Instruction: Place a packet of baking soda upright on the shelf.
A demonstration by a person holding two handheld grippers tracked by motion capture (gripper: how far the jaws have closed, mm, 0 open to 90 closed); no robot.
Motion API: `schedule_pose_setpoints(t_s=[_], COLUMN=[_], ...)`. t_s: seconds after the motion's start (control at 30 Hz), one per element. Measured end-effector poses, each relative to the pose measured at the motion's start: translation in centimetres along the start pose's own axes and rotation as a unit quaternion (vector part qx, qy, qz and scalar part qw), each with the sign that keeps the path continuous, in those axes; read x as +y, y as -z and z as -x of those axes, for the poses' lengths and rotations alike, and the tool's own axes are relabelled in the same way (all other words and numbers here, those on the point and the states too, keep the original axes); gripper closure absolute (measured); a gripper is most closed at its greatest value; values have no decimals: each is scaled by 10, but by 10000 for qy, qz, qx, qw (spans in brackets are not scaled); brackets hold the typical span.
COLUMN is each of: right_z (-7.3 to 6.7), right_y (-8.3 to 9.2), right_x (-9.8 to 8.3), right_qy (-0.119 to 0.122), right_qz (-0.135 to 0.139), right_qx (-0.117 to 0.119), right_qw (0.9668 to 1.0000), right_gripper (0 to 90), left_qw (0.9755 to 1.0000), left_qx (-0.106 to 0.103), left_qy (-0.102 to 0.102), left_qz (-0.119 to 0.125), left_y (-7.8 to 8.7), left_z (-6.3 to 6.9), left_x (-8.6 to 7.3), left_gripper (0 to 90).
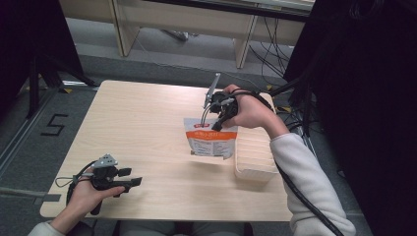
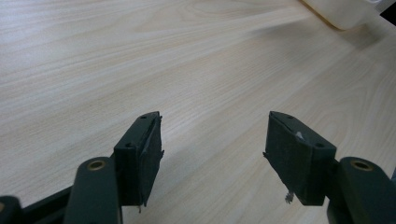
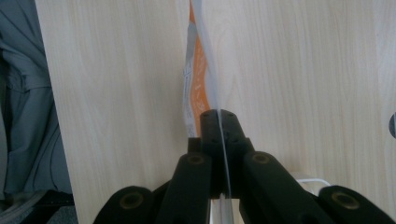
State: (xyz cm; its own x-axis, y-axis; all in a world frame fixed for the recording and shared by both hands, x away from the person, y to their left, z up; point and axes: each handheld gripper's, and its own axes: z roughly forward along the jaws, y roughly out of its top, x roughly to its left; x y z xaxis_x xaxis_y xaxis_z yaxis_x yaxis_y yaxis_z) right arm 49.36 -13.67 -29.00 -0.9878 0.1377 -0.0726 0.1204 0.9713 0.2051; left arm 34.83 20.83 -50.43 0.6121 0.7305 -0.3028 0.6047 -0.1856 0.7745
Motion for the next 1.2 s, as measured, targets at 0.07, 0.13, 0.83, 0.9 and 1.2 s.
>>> schedule_pose_setpoints(t_s=[0.07,0.13,0.83,0.9,1.2], right_z=[-1,0,1,2,2], right_y=[2,5,26,28,37], right_x=[-1,-3,-15,-17,-27], right_qy=[-43,23,-51,68,-50], right_qz=[-18,-10,-62,-17,-29], right_qx=[-4,-13,-204,-183,-279], right_qw=[10000,10000,9998,9998,9996], right_gripper=[900,900,900,900,900], left_qw=[10000,10000,10000,10000,10000], left_qx=[-8,10,13,15,9], left_qy=[0,-20,8,8,5], left_qz=[-10,-12,-15,-15,-15], left_y=[0,0,0,0,0], left_z=[0,0,0,0,0], left_x=[0,0,0,0,0], left_gripper=[355,355,355,355,355])
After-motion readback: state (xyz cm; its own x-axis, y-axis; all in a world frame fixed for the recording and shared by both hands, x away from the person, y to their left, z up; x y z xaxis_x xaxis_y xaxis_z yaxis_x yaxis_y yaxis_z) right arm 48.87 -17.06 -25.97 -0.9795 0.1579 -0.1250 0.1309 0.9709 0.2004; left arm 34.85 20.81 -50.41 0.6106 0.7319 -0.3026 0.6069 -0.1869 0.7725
